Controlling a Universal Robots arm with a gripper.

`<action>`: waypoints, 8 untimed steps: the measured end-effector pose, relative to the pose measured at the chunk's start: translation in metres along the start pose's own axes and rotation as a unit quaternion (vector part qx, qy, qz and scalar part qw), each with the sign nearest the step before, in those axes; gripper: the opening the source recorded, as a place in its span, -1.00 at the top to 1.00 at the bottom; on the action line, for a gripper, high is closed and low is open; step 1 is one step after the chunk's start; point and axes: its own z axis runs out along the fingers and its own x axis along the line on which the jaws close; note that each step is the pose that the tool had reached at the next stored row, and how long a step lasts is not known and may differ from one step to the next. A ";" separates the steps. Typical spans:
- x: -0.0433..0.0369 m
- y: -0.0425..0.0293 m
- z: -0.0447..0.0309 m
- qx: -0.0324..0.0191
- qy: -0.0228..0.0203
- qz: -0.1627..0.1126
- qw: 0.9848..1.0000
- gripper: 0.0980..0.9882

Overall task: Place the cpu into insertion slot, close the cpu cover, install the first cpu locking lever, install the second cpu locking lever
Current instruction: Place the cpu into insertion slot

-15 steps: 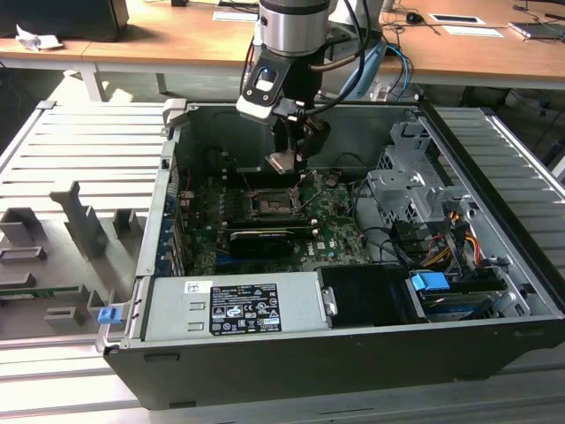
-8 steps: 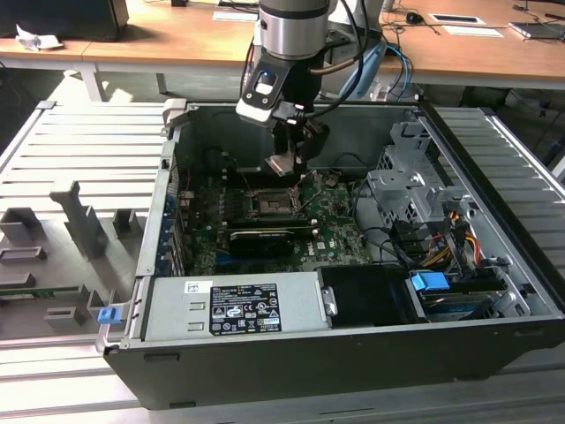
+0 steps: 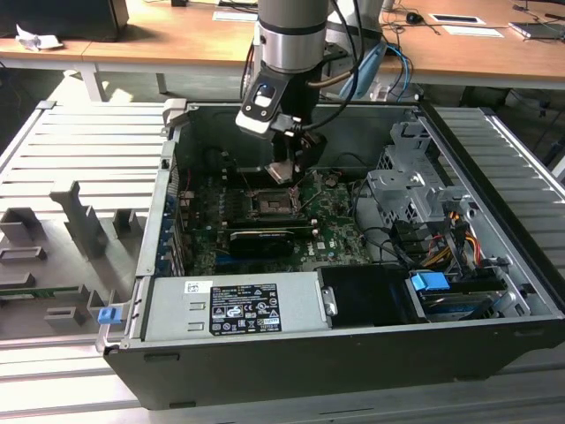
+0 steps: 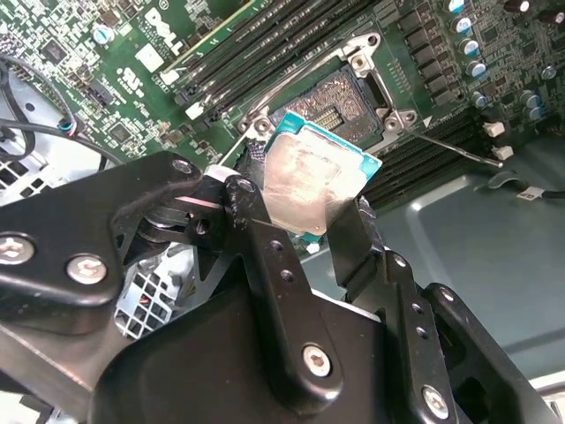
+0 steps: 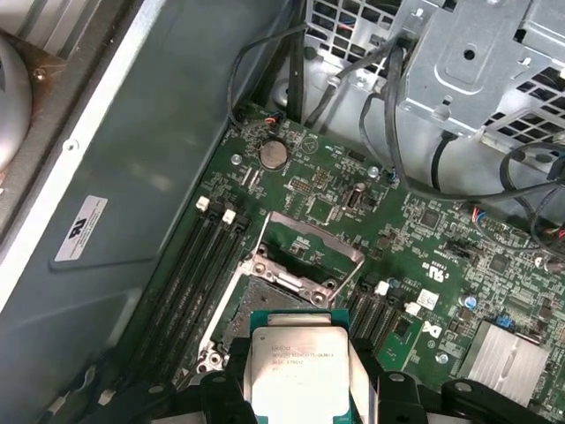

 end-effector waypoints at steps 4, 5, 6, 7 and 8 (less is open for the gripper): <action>0.0000 -0.0002 0.0014 -0.001 -0.002 0.028 1.000 0.03; 0.0000 -0.0002 0.0017 -0.001 -0.003 0.038 0.999 0.03; 0.0000 -0.0002 0.0019 -0.001 -0.004 0.044 0.999 0.03; 0.0000 -0.0002 0.0022 -0.001 -0.004 0.050 0.999 0.03; 0.0000 -0.0003 0.0026 -0.001 -0.005 0.056 0.998 0.03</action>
